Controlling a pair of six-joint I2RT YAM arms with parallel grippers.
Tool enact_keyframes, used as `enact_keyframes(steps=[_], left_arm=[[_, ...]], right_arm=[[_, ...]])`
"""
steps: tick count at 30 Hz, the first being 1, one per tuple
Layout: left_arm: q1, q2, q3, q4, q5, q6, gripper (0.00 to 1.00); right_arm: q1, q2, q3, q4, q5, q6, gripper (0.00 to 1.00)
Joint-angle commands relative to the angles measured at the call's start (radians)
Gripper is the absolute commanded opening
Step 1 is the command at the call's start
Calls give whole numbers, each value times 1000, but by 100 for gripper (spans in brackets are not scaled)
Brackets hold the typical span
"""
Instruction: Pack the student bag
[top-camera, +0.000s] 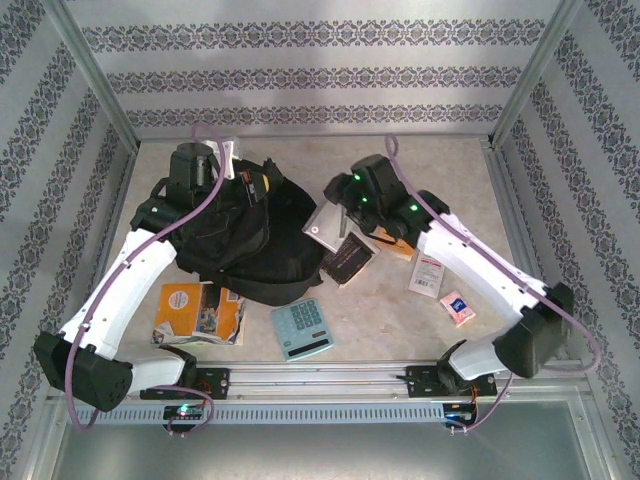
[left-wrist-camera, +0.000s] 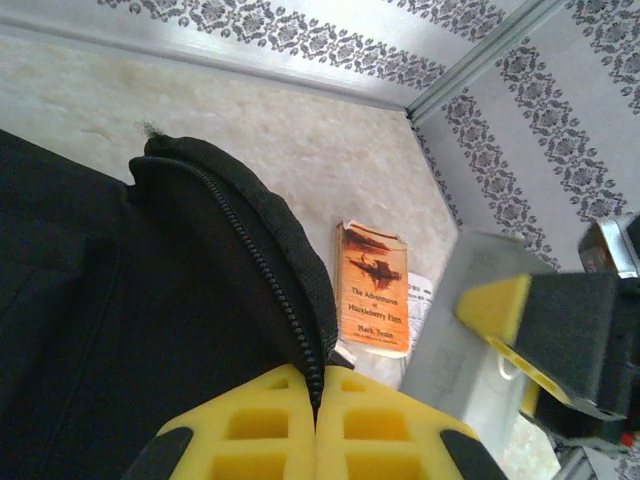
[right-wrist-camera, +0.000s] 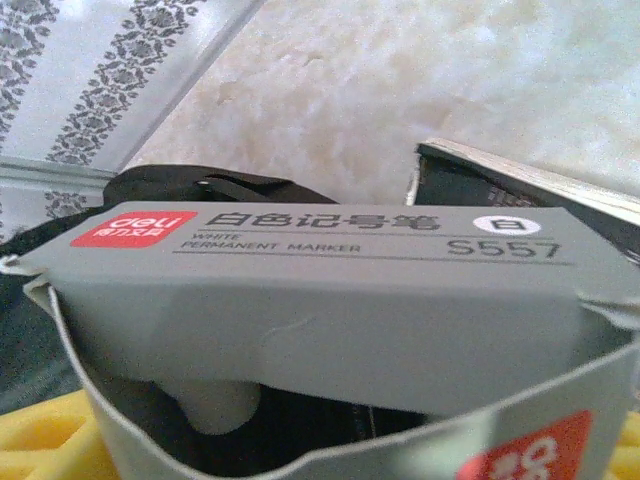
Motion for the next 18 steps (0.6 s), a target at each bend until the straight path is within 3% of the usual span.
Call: enact_keyframes(steps=[1,8,18], left_arm=[[11,-6,85,67,64,-27,0],[11,15,89,160,53,-191,0],[12,-3,-91,534,-17,-627,0]], right_arm=[[29,113,104,-74,45,-57,73],[116,302,270,-125,31,35,72],[170,373,319,-105,5,311,73]])
